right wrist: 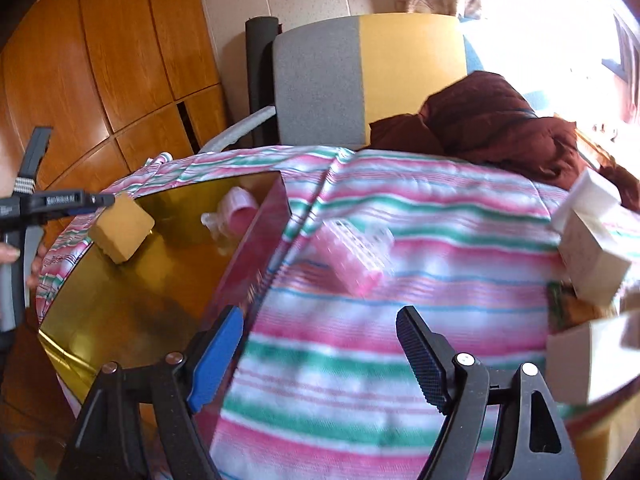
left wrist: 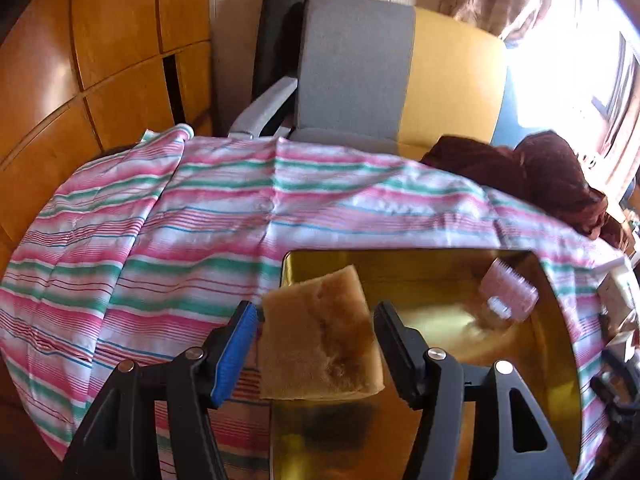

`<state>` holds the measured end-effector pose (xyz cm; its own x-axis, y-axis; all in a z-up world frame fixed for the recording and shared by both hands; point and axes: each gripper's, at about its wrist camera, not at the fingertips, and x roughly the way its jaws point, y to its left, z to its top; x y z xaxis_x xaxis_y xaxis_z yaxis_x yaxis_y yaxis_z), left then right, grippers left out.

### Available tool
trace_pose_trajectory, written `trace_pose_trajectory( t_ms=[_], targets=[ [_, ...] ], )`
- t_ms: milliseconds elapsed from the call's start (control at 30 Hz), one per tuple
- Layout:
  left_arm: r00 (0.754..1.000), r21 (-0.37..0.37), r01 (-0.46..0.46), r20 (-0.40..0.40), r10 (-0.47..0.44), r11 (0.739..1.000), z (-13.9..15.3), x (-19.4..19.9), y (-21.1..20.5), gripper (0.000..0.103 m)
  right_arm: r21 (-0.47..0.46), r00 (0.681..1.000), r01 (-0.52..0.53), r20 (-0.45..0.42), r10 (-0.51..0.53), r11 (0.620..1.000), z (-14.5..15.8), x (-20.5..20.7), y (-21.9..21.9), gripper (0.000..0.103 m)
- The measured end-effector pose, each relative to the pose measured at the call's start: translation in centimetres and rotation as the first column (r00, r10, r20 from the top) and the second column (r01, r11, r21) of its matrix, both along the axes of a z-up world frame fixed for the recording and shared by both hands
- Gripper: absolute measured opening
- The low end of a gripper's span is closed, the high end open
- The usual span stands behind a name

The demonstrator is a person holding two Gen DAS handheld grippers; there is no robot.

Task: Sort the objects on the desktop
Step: 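Open the left gripper to drop the sponge in the tray while the right gripper withdraws, then grasp the second pink hair roller with the left gripper while the right moves toward the large sponge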

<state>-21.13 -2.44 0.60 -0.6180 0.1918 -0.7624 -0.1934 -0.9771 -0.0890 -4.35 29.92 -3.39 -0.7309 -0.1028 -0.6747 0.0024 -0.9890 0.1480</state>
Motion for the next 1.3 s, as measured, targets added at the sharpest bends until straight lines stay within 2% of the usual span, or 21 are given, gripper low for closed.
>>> trace_pose_trajectory(
  t_ms=[133,300,433,567,633,700,833,867,900,967,1133,1300],
  targets=[
    [0.998,0.044,0.021,-0.054,-0.019,0.999,2.1,2.0,0.5,0.062,-0.019,1.0,0.005,-0.003,-0.005,1.0,-0.9,2.4,1.1,0.082],
    [0.986,0.075,0.165,-0.028,-0.163,0.983,2.7,4.5,4.5,0.062,-0.006,1.0,0.002,-0.013,-0.002,1.0,-2.1,4.7,1.7,0.083],
    [0.95,0.106,0.307,0.021,-0.311,0.946,1.9,6.3,10.3,0.062,0.012,1.0,-0.013,-0.022,0.013,1.0,-3.0,5.9,1.8,0.085],
    [0.892,0.136,0.438,0.053,-0.448,0.888,1.4,7.8,16.4,0.064,0.023,0.999,-0.029,-0.031,0.03,0.999,-3.6,6.8,2.0,0.086],
    [0.863,0.088,0.497,0.054,-0.502,0.863,1.3,8.7,19.6,0.064,0.013,0.998,-0.04,-0.043,0.04,0.999,-3.7,7.1,2.1,0.087],
    [0.832,0.009,0.553,0.054,-0.552,0.833,1.1,9.5,22.6,0.065,-0.003,0.998,-0.045,-0.052,0.045,0.999,-3.8,7.1,2.3,0.088],
    [0.758,-0.139,0.651,0.072,-0.648,0.746,0.1,10.4,27.1,0.071,-0.051,0.998,-0.05,-0.05,0.047,0.997,-4.3,7.0,2.9,0.088],
    [0.739,-0.171,0.671,0.079,-0.669,0.721,-0.2,10.5,27.9,0.076,-0.064,0.998,-0.051,-0.052,0.048,0.997,-4.4,7.0,3.0,0.088],
    [0.727,-0.185,0.684,0.098,-0.679,0.706,-0.7,10.3,28.4,0.081,-0.078,0.997,-0.053,-0.054,0.049,0.996,-4.4,7.0,3.2,0.089],
    [0.705,-0.206,0.707,0.139,-0.696,0.676,-1.6,9.7,29.4,0.083,-0.103,0.997,-0.059,-0.057,0.053,0.993,-4.6,7.0,3.5,0.089],
    [0.69,-0.245,0.723,0.206,-0.694,0.646,-3.7,8.3,30.8,0.083,-0.155,0.995,-0.079,-0.073,0.068,0.985,-4.7,7.0,4.1,0.092],
    [0.697,-0.288,0.717,0.247,-0.674,0.635,-5.2,6.9,31.9,0.083,-0.211,0.992,-0.102,-0.089,0.085,0.972,-4.9,7.0,4.6,0.096]
  ],
)
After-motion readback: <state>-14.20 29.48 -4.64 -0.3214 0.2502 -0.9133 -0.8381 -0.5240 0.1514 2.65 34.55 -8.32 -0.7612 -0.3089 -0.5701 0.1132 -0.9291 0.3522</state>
